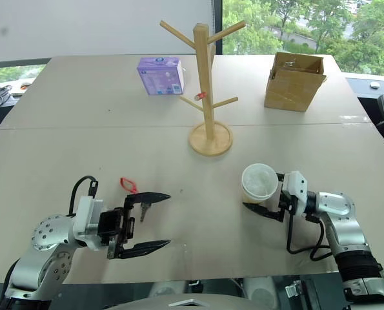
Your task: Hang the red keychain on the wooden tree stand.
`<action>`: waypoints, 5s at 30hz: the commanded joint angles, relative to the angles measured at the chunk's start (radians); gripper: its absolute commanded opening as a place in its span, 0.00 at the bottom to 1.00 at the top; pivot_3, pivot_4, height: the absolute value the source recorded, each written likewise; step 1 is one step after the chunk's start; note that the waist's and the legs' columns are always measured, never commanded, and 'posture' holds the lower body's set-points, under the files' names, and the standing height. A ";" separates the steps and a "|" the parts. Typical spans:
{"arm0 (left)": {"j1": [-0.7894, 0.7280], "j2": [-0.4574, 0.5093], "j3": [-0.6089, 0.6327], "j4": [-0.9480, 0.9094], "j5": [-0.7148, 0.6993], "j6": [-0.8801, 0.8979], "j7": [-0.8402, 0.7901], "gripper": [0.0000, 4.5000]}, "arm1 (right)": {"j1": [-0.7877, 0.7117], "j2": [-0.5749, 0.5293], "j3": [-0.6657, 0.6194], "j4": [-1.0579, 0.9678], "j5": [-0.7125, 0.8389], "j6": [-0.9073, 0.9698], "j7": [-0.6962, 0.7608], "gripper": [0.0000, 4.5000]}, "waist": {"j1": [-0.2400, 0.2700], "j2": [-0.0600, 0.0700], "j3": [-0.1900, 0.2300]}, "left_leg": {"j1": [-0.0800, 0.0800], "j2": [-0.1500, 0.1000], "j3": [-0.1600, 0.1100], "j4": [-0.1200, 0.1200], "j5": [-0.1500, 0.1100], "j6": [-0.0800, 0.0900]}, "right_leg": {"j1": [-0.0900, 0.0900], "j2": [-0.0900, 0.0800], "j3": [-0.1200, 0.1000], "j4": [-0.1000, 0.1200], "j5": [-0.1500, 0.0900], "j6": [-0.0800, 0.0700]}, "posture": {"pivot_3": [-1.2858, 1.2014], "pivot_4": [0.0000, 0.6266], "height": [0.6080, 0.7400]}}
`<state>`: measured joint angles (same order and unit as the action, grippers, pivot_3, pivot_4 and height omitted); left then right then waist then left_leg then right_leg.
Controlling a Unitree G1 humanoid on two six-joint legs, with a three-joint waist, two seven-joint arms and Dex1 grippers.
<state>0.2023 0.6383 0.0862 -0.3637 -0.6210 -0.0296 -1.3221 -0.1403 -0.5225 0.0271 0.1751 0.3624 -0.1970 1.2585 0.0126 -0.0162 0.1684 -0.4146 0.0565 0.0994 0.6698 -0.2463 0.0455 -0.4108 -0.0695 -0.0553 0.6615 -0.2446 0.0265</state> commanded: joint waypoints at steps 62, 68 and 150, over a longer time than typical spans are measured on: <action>-0.119 -0.250 -0.118 -0.143 0.134 0.239 0.658 1.00 | -0.894 -0.115 -0.326 1.164 -0.253 0.102 -0.987 0.99 | -0.028 0.001 0.000 | 0.000 -0.001 0.006 -0.001 0.003 -0.005 | -0.002 0.000 0.005 0.000 0.001 0.000 | 0.52 0.24 1.00; -0.125 -0.251 -0.119 -0.124 0.132 0.232 0.645 1.00 | -0.886 -0.130 -0.345 1.160 -0.253 0.090 -0.968 0.99 | -0.028 0.001 0.000 | 0.000 -0.001 0.006 -0.001 0.003 -0.005 | -0.002 0.000 0.005 0.000 0.001 0.000 | 0.52 0.24 1.00; -0.190 -0.236 -0.115 -0.072 0.108 0.243 0.586 1.00 | -0.524 -0.101 -0.336 0.691 -0.109 0.152 -0.504 0.99 | -0.025 0.002 0.001 | 0.000 -0.001 0.006 -0.001 0.003 -0.005 | -0.002 0.000 0.006 0.000 0.001 0.001 | 0.52 0.24 1.00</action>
<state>0.0164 0.4018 -0.0319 -0.4206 -0.5017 0.2200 -0.7258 -0.6797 -0.6145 -0.2906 0.9372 0.2236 -0.0473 0.7375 -0.0126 -0.0145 0.1692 -0.4148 0.0559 0.1051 0.6687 -0.2434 0.0408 -0.4127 -0.0697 -0.0498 0.6616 -0.2440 0.0271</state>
